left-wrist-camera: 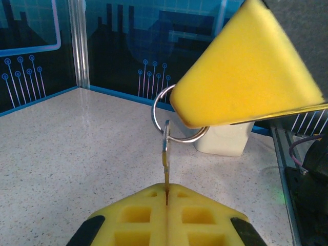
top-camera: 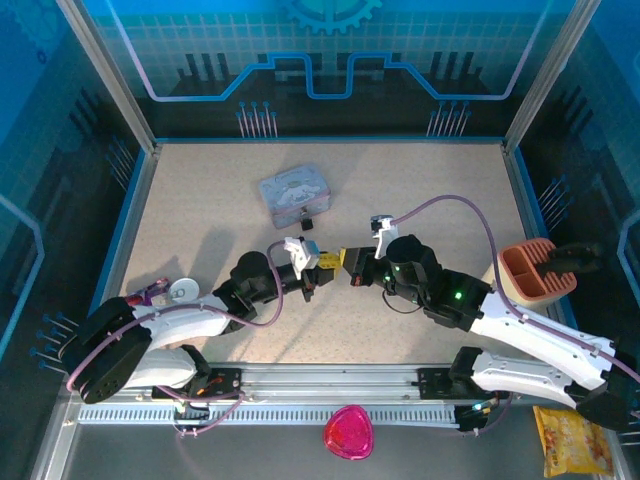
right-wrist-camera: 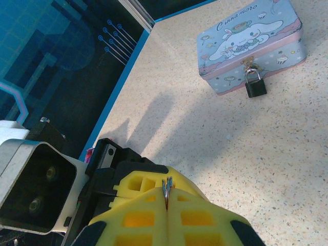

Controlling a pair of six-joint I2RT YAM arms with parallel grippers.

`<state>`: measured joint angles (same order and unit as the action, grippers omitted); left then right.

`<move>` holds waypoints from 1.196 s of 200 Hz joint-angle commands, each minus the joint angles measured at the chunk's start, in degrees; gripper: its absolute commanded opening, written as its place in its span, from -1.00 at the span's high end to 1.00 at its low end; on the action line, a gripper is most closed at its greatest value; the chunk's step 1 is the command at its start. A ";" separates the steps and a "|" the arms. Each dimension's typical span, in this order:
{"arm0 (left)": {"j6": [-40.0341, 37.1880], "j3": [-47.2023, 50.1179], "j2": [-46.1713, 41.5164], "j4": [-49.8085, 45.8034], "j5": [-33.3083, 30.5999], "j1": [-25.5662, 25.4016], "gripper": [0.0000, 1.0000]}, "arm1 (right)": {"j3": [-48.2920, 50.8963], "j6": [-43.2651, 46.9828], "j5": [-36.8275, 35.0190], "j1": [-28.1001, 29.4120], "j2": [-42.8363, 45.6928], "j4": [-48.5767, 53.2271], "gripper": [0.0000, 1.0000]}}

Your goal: Unlock a padlock with a key

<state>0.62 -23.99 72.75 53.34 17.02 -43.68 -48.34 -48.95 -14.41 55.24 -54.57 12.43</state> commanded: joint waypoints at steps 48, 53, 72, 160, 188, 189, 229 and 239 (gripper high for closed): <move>-7.03 -8.17 -3.99 -25.92 -5.02 -0.10 1.00 | 1.28 5.25 -6.33 -5.08 5.78 8.83 0.20; -8.05 -9.57 -4.08 -29.99 -5.70 -0.15 1.00 | 1.85 5.86 -5.83 -6.48 6.37 9.01 0.12; -11.60 -16.96 -2.83 -47.37 -8.49 -0.14 1.00 | 5.32 9.47 -3.85 -11.74 8.69 8.63 -0.12; -22.94 -44.64 9.90 -93.37 -15.31 -3.17 1.00 | 27.46 32.82 26.21 -21.70 16.38 -20.35 -0.36; -25.08 -47.80 10.57 -98.05 -13.01 -4.41 1.00 | 34.16 33.88 35.40 -21.68 14.92 -36.38 -0.30; -25.16 -47.90 10.57 -98.15 -12.95 -4.45 1.00 | 34.26 33.94 35.58 -21.67 14.84 -36.92 -0.30; -26.28 -49.61 11.68 -100.76 -12.07 -6.05 1.00 | 37.09 36.18 41.35 -21.57 12.09 -47.05 -0.24; -26.53 -49.83 11.92 -101.04 -12.04 -6.40 1.00 | 37.25 36.74 42.02 -21.53 11.48 -48.45 -0.22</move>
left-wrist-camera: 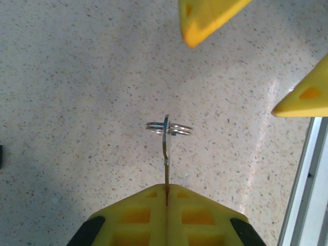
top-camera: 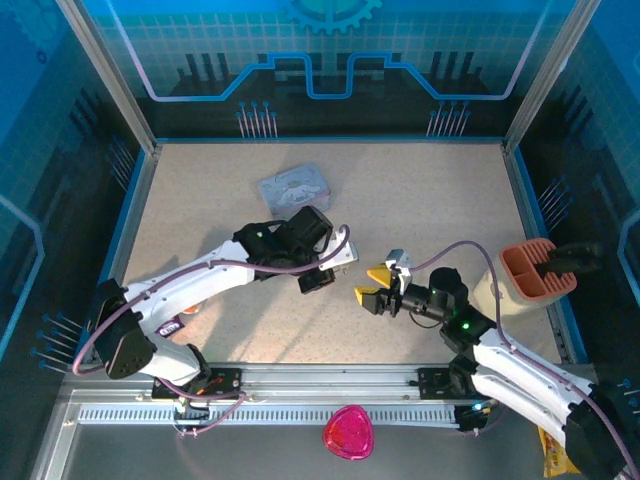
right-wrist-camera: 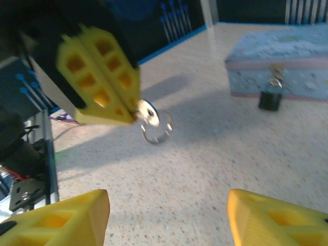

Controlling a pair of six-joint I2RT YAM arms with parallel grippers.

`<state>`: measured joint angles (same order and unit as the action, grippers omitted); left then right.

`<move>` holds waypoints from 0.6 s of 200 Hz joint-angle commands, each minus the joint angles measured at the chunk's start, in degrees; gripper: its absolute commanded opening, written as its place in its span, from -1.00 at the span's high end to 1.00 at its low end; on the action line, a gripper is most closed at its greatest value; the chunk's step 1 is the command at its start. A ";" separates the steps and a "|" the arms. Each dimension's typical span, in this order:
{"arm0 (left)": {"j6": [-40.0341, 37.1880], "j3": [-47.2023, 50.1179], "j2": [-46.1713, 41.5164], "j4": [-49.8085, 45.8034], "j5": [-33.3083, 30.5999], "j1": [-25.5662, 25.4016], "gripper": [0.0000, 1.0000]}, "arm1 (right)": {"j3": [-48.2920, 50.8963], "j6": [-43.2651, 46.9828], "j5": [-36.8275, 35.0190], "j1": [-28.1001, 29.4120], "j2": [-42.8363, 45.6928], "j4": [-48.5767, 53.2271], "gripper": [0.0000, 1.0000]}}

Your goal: Unlock a padlock with a key

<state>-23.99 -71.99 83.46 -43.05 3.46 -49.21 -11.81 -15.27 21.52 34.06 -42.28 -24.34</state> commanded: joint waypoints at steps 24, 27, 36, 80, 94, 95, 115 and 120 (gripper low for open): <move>-2.12 -1.89 1.26 -4.38 2.15 -1.32 1.00 | -0.24 4.64 8.38 -0.07 -2.99 -12.59 -0.16; -2.05 -1.97 1.22 -4.26 2.37 -1.32 1.00 | -0.46 4.83 8.70 -0.06 -3.31 -12.53 -0.14; -2.21 -1.93 1.08 -4.02 2.76 -1.47 1.00 | -0.98 5.38 9.43 0.07 -4.26 -12.41 -0.11; -3.41 -1.78 0.91 -4.67 4.37 -1.70 1.00 | -2.80 5.90 10.25 0.65 -7.85 -11.93 0.08; -3.91 -1.08 0.65 -4.46 4.73 -1.68 1.00 | -4.32 6.08 11.35 0.97 -8.70 -10.12 0.12; -3.94 -1.02 0.61 -4.44 4.76 -1.72 1.00 | -4.38 6.10 11.35 1.03 -8.74 -10.03 0.13; -4.14 -0.57 0.32 -4.34 4.95 -1.78 1.00 | -4.83 7.52 9.94 1.96 -9.85 -9.16 0.14; -4.19 -0.53 0.30 -4.33 5.05 -1.74 1.00 | -4.80 7.84 9.67 2.12 -10.13 -9.28 0.14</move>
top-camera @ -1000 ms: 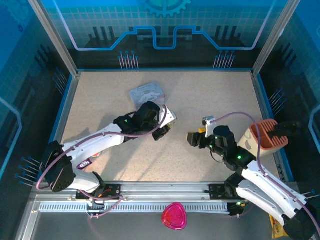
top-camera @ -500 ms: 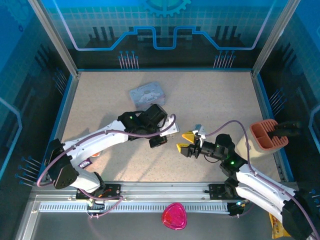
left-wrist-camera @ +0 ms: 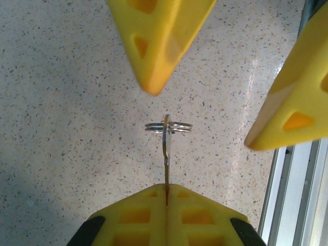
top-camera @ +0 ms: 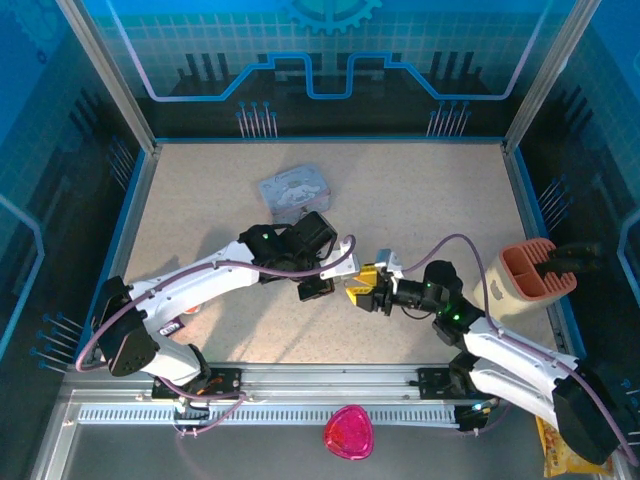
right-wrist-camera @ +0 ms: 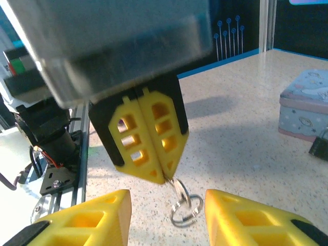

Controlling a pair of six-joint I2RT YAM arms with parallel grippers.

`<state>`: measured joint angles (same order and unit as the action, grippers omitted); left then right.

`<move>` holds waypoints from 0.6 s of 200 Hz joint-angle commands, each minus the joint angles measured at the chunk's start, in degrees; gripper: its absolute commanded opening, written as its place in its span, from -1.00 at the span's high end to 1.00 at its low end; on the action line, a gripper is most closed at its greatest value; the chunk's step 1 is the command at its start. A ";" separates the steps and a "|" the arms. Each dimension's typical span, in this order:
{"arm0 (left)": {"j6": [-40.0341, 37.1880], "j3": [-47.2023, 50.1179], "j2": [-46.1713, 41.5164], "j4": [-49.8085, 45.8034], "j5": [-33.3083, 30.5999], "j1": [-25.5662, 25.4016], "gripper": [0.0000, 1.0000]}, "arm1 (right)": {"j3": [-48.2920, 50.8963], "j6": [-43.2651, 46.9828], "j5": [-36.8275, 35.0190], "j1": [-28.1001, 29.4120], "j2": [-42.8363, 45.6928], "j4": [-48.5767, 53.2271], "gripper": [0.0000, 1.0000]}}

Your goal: Unlock a padlock with a key

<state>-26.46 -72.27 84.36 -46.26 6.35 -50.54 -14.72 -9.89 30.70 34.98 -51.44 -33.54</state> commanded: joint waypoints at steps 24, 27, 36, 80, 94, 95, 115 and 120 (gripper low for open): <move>-1.67 -0.04 -0.84 -0.95 2.52 -0.43 1.00 | -2.35 3.06 0.09 2.16 -2.31 0.08 0.19; -1.67 -0.01 -0.91 -1.00 2.65 -0.43 1.00 | -2.53 3.19 -0.05 2.19 -2.46 0.13 0.20; -1.76 0.18 -1.14 -0.95 2.85 -0.47 1.00 | -2.61 3.27 -0.28 2.45 -2.85 0.33 0.23; -2.20 1.66 -2.31 -0.68 3.32 -0.43 1.00 | -2.28 3.21 -0.78 3.05 -4.51 -0.35 0.33; -2.28 1.64 -2.35 -0.76 3.23 -0.39 1.00 | -1.99 3.12 -1.00 3.30 -4.88 -0.95 0.36; -2.28 1.66 -2.35 -0.76 3.23 -0.41 1.00 | -1.98 3.12 -1.00 3.32 -4.89 -0.93 0.36; -2.31 1.61 -2.60 -0.76 3.10 -0.44 1.00 | -1.97 3.45 -1.37 3.68 -5.33 -0.50 0.39; -2.33 1.63 -2.62 -0.81 3.06 -0.44 1.00 | -2.15 3.68 -1.64 3.69 -5.36 -0.26 0.39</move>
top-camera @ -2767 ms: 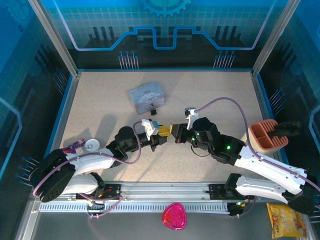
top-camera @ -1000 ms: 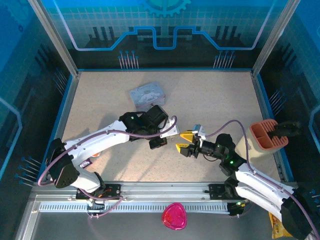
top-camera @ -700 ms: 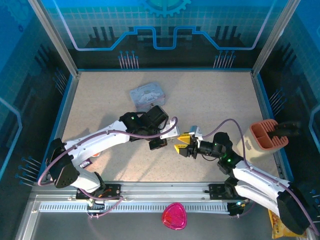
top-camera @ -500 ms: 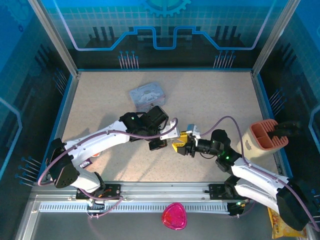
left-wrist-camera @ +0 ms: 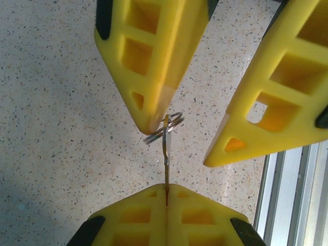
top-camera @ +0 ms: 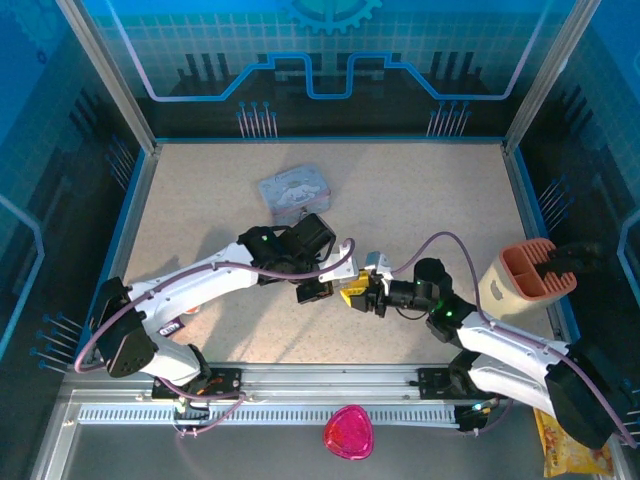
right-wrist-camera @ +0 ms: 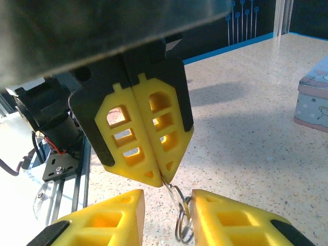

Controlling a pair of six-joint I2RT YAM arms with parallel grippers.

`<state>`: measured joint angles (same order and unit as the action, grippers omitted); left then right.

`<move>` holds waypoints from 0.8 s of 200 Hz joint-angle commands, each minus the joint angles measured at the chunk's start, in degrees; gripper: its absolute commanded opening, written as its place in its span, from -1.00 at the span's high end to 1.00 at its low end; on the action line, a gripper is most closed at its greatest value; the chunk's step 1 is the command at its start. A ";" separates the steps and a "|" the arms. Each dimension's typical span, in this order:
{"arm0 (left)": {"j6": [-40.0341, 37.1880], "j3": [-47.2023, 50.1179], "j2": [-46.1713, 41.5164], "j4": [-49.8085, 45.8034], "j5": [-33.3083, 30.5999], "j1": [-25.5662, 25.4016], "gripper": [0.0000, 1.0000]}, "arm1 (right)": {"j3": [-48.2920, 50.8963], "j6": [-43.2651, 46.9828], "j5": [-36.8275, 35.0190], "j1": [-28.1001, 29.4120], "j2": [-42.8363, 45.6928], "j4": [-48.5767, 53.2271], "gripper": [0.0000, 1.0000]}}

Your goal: Unlock a padlock with a key

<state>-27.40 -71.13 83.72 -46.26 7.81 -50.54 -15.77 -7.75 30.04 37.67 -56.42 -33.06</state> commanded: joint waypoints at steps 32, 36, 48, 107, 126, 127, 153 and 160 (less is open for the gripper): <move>-1.12 0.80 -2.27 -0.81 1.54 -0.43 1.00 | -0.32 1.89 -2.82 1.18 0.91 -0.79 0.43; -1.06 0.81 -2.33 -0.77 1.55 -0.44 1.00 | -0.34 1.90 -2.92 1.19 1.04 -0.74 0.44; -0.99 0.92 -2.42 -0.79 1.41 -0.43 1.00 | -0.40 1.99 -3.13 1.18 1.36 -0.46 0.48; -0.83 0.52 -2.49 -1.66 2.80 -0.43 1.00 | -0.83 2.02 -3.24 1.51 1.17 0.01 0.65; -0.68 0.47 -2.51 -1.68 2.60 -0.43 1.00 | -0.91 1.92 -3.02 1.59 0.97 -0.08 0.68; -0.71 0.47 -2.51 -1.70 2.58 -0.43 1.00 | -0.87 1.94 -2.99 1.60 0.97 -0.03 0.68; -0.93 0.58 -2.71 -1.58 2.16 -0.48 1.00 | -1.01 1.85 -2.75 1.79 0.85 0.15 0.80; -0.92 0.65 -2.81 -1.26 1.88 -0.44 1.00 | -1.05 1.86 -2.79 1.84 0.87 0.27 0.84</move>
<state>-27.40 -71.07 82.76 -46.70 8.36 -50.52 -15.77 -6.39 27.44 38.57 -55.77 -32.99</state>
